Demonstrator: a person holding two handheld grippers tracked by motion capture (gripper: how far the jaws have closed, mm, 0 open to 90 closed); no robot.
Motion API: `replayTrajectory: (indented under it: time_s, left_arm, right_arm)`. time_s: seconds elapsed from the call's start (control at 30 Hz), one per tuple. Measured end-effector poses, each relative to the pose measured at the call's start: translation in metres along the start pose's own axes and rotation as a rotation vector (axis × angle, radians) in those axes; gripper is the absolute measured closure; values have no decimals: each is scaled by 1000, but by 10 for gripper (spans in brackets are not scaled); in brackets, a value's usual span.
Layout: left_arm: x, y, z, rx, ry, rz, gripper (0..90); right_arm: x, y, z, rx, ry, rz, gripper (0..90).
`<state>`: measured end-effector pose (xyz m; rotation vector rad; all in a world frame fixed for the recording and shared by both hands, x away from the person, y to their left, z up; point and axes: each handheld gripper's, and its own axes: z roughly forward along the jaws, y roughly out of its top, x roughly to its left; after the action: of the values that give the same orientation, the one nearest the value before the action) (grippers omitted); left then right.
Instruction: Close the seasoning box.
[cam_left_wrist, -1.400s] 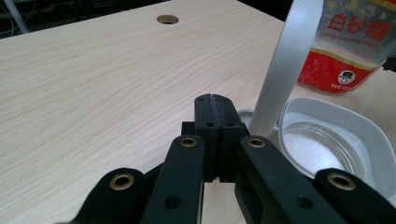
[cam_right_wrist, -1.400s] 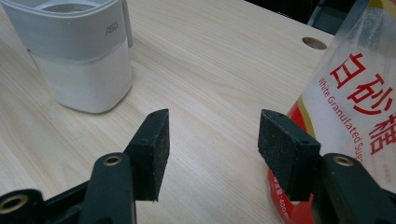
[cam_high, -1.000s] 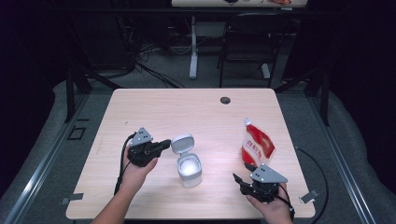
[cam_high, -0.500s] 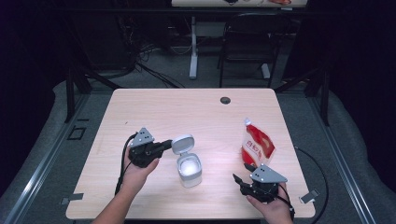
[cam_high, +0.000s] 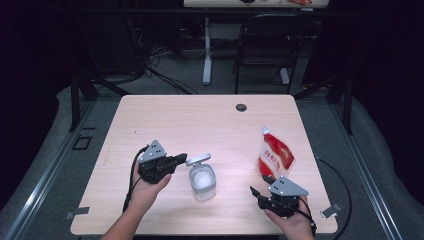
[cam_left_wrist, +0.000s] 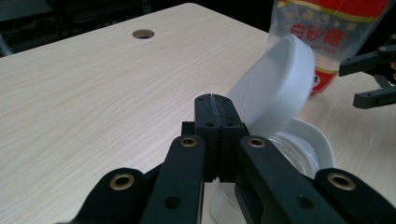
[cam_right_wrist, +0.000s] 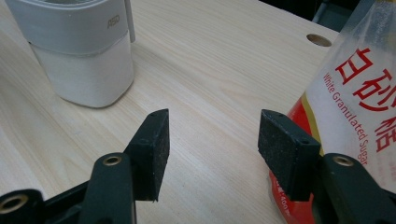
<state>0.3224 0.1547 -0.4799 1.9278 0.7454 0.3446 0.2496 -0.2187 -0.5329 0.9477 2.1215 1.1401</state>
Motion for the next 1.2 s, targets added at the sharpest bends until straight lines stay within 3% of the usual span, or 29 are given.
replayTrajectory:
  time_s: [0.33, 0.47, 0.77, 1.2]
  left_arm:
    - [-17, 1, 1, 14, -41, 24, 900]
    - [-17, 2, 0, 4, -41, 10, 900]
    - [-18, 4, -7, 33, -2, 27, 885]
    - [-3, -11, -27, 40, 44, -15, 742]
  right_arm:
    - [-1, 0, 0, 2, -3, 0, 438]
    - [-1, -1, -1, 3, -1, 4, 439]
    - [-3, -2, -3, 4, -12, 11, 438]
    - [-4, -3, -3, 12, -10, 14, 438]
